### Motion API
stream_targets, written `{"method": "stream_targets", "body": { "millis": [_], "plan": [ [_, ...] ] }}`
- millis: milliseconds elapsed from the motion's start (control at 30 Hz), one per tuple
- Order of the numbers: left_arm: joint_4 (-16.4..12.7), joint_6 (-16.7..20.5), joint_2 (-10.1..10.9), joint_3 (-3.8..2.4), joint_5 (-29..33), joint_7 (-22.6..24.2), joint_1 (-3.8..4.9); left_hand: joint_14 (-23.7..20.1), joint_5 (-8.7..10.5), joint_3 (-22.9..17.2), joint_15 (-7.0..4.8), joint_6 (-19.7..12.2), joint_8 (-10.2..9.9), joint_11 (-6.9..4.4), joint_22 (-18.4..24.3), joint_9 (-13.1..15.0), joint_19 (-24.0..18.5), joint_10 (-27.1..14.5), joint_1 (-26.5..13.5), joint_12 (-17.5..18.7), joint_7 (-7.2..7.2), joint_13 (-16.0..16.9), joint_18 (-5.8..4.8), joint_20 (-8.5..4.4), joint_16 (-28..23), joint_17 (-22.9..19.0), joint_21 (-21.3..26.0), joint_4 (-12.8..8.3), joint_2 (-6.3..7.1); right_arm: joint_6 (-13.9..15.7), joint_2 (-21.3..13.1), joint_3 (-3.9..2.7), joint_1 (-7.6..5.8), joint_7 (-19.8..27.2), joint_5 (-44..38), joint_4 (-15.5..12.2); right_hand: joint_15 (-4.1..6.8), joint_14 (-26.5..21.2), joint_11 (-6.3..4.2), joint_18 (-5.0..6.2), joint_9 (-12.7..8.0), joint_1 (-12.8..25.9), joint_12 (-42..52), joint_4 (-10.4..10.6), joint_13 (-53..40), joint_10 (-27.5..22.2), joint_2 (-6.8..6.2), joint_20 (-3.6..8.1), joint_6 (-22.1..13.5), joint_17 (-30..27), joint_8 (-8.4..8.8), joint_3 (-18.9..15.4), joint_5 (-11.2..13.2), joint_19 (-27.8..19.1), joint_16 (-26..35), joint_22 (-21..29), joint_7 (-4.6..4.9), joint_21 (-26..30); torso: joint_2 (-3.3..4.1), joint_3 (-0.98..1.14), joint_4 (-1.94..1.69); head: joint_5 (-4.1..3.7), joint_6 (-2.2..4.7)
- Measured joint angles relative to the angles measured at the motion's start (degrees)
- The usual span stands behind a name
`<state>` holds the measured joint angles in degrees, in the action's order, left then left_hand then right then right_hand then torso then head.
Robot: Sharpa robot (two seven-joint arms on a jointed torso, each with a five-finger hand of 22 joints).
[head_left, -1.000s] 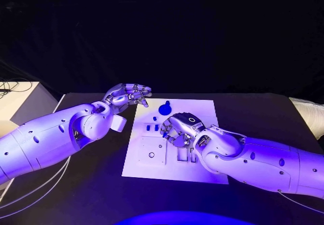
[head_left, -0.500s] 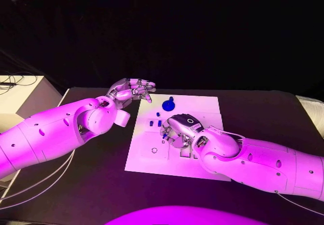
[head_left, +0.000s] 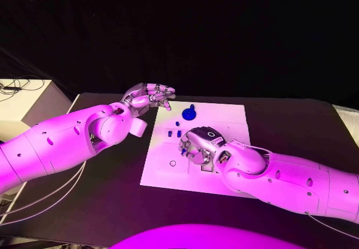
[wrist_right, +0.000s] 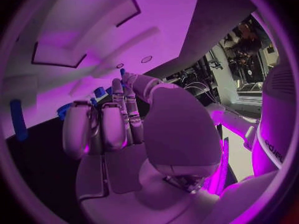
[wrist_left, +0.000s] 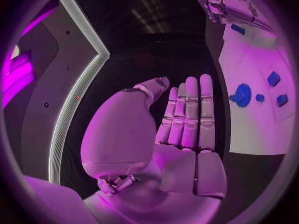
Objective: Assemble the parts on the task board
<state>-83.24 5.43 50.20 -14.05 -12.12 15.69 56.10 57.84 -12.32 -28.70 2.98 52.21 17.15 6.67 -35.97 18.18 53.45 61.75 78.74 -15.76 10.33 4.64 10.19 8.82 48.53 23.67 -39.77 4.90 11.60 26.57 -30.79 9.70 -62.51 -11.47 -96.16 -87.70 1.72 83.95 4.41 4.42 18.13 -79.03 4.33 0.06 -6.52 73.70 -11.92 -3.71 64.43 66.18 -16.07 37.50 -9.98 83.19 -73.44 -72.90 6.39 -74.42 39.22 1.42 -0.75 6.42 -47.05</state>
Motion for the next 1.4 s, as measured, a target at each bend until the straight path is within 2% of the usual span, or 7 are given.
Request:
{"method": "stream_targets", "body": {
  "millis": [333,900,1067,1167,1200,1400],
  "plan": [
    [-0.07,-0.01,0.06,0.0,0.01,0.0,0.0,0.0,0.0,0.0,0.0,0.0,0.0,0.0,0.0,0.0,0.0,0.0,0.0,0.0,0.0,0.0,0.0,0.0,0.0,0.0,0.0,0.0,0.0,-0.67,0.4,0.09,0.29,-0.22,-0.11,0.69,0.0,0.0,0.0,0.0,0.06,-0.08,-0.15,-0.07,0.06,0.0,0.08,0.0,0.0,0.0,0.0,0.06,0.04,0.0,0.0,0.0,0.0,0.0,0.01,-0.03,0.0,0.35,-0.35],
    [-0.06,-0.03,0.09,0.0,0.03,-0.07,-0.01,0.0,0.0,0.33,0.0,0.0,0.0,0.0,0.05,-0.05,0.0,0.0,0.0,0.0,0.0,0.0,0.0,0.0,0.0,0.0,0.0,0.01,0.0,-1.43,1.25,0.09,0.42,-0.48,-0.68,1.77,-0.01,0.01,0.0,0.0,0.1,-0.17,-0.08,-0.07,-0.06,0.0,0.16,0.0,-0.14,-0.47,0.04,0.05,-0.12,0.0,0.0,0.19,-0.07,0.0,0.05,-0.01,0.03,0.48,-0.81],
    [-0.05,-0.05,0.08,0.0,0.03,-0.09,-0.01,0.0,0.0,0.33,0.0,0.0,0.0,0.0,0.06,-0.05,0.0,0.0,0.0,0.0,0.0,0.0,-0.01,0.0,0.0,0.0,0.0,0.01,0.0,-1.93,1.54,0.22,0.49,-0.21,-0.69,2.13,-0.01,0.01,-0.06,0.0,0.38,0.0,-0.4,-0.07,-0.06,-0.06,0.28,-0.03,-1.01,-0.87,0.05,0.05,-0.12,-0.03,0.0,0.42,0.57,0.14,0.04,-0.01,0.01,0.47,-0.88],
    [-0.05,-0.05,0.09,0.0,0.03,-0.1,-0.01,0.0,0.0,0.33,0.0,0.0,0.0,0.0,0.06,-0.05,0.0,0.0,0.0,0.0,0.0,0.0,-0.01,0.0,0.0,0.0,0.0,0.01,0.0,-2.12,1.6,0.22,0.48,0.13,-0.62,2.34,-0.11,0.11,-0.65,0.0,0.5,1.42,-0.7,-0.07,0.07,-0.65,0.14,-0.52,-2.52,-1.08,0.8,0.05,-0.13,-0.53,0.0,0.93,1.06,0.9,0.02,-0.01,0.01,0.47,-0.95],
    [-0.05,-0.06,0.1,0.0,0.03,-0.1,-0.01,0.0,0.0,0.33,0.0,0.0,0.0,0.0,0.06,-0.05,-0.01,0.0,0.0,0.0,0.0,0.0,0.0,0.0,0.0,0.0,0.0,0.01,0.0,-2.15,1.61,0.22,0.48,0.25,-0.58,2.38,-0.43,0.15,-0.76,0.0,0.46,2.05,-0.68,0.03,0.22,-1.09,-0.03,-0.76,-3.16,-1.22,1.13,-0.05,-0.44,-0.76,0.0,1.31,1.3,1.34,0.02,-0.01,0.01,0.47,-0.96],
    [-0.04,-0.07,0.11,0.0,0.04,-0.12,-0.01,0.0,0.0,0.32,0.0,0.0,0.0,0.0,0.05,-0.05,0.0,0.0,0.0,0.0,0.0,0.0,0.0,0.0,0.0,0.0,0.0,0.01,0.0,-2.1,1.57,0.45,0.65,1.12,-0.35,2.44,-1.36,0.08,0.62,0.0,-0.07,3.9,-0.78,0.35,1.47,-5.41,-1.56,-1.69,-5.3,-2.22,2.44,-0.36,-1.01,-2.54,0.0,4.4,2.55,4.49,-0.01,0.0,0.03,0.48,-1.01]
  ]
}}
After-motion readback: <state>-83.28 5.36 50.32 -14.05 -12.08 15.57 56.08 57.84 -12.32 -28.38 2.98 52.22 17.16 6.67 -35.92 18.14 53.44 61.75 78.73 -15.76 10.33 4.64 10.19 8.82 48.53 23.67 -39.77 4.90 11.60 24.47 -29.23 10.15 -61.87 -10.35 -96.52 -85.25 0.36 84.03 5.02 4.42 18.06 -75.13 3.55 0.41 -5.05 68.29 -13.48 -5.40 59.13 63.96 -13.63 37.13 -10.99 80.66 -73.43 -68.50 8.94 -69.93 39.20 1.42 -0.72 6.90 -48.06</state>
